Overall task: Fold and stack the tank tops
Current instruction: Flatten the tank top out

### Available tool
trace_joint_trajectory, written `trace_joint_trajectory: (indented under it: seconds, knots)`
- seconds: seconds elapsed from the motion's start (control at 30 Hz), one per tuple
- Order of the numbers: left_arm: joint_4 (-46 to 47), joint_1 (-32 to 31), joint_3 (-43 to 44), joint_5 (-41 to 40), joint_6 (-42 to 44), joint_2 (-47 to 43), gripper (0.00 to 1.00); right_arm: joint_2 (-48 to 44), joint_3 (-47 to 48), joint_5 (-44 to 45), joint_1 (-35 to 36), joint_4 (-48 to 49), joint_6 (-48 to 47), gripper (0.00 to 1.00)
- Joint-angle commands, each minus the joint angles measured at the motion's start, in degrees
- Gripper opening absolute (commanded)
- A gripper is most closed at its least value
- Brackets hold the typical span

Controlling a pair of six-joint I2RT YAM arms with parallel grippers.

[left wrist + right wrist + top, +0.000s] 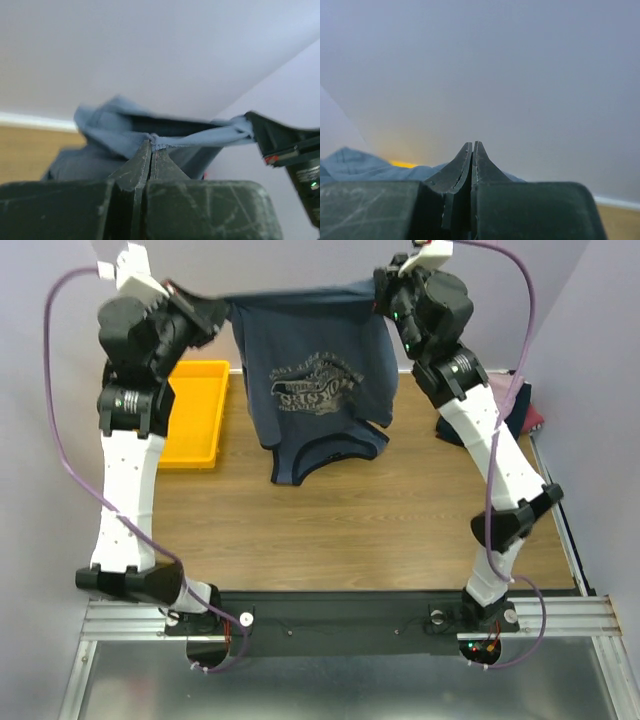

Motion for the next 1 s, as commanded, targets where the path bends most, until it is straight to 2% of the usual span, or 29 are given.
trace_joint_trajectory:
  seconds: [0.0,0.03,0.07,0.13,0.17,0.2,0.23,0.37,0.4,0.43,0.5,0.53,0.63,0.73,0.87,0.97]
  knots:
    - [7.1,2.3,-19.6,-7.3,-1.6,-10.8,0.0,-12.6,-18.2,5.2,-4.8,1.2,3.7,0.01]
    - [8.9,2.3,-31.4,-7.4,-2.5,-15.0,0.0,-17.8,-23.8,5.2,-4.8,1.1,5.5,0.0]
    - [9.7,2.2,-37.2,-7.2,-3.4,-17.1,0.0,-20.9,-36.1,5.3,-4.8,1.1,7.4,0.01]
    - [10.8,1.3,-48.6,-7.0,-5.4,-22.1,0.0,-26.8,-48.4,4.6,-4.8,0.9,14.3,0.01]
    - [11.8,0.9,-59.3,-6.8,-6.1,-23.5,0.0,-29.7,-55.3,4.3,-4.7,0.5,16.5,0.0]
    - [12.3,0.5,-64.5,-6.6,-7.1,-24.8,0.0,-34.6,-66.0,3.6,-4.7,0.0,20.9,0.0]
    - [13.5,0.4,-73.6,-5.6,-8.8,-27.2,0.0,-37.0,-72.0,1.6,-4.8,-0.2,22.9,0.01]
    - [14.8,0.0,-89.0,-4.9,-11.5,-33.3,0.0,-45.0,-90.1,-4.4,-4.7,-2.8,30.8,0.0]
    - [14.5,0.0,-90.7,-4.8,-11.5,-34.6,0.0,-46.5,-93.1,-5.0,-4.7,-3.5,32.2,0.01]
    - [14.1,0.0,-91.8,-5.0,-11.5,-35.9,0.0,-48.6,-95.2,-5.8,-4.7,-3.9,34.3,0.13]
    - [12.9,0.0,-93.2,-4.1,-11.4,-38.6,0.14,-51.2,-100.0,-8.9,-4.6,-4.6,35.6,0.32]
    - [11.3,0.0,-93.1,-3.4,-11.3,-39.9,0.29,-53.7,-101.8,-8.8,-4.5,-5.1,36.5,0.53]
    - [8.2,-0.1,-91.5,-3.6,-10.0,-42.5,0.45,-56.6,-103.5,-4.8,-4.7,-7.8,37.6,0.73]
    - [4.8,-1.1,-89.7,-5.4,-10.4,-43.9,0.46,-55.6,-104.5,-4.5,-4.7,-8.4,39.2,0.73]
    - [0.3,-1.4,-85.4,-10.6,-10.0,-42.2,0.37,-51.3,-105.8,-6.9,-4.7,-7.7,41.1,0.73]
    - [-1.3,-1.4,-81.9,-14.5,-8.0,-41.9,0.36,-51.1,-107.5,-5.2,-4.7,-7.5,41.9,0.7]
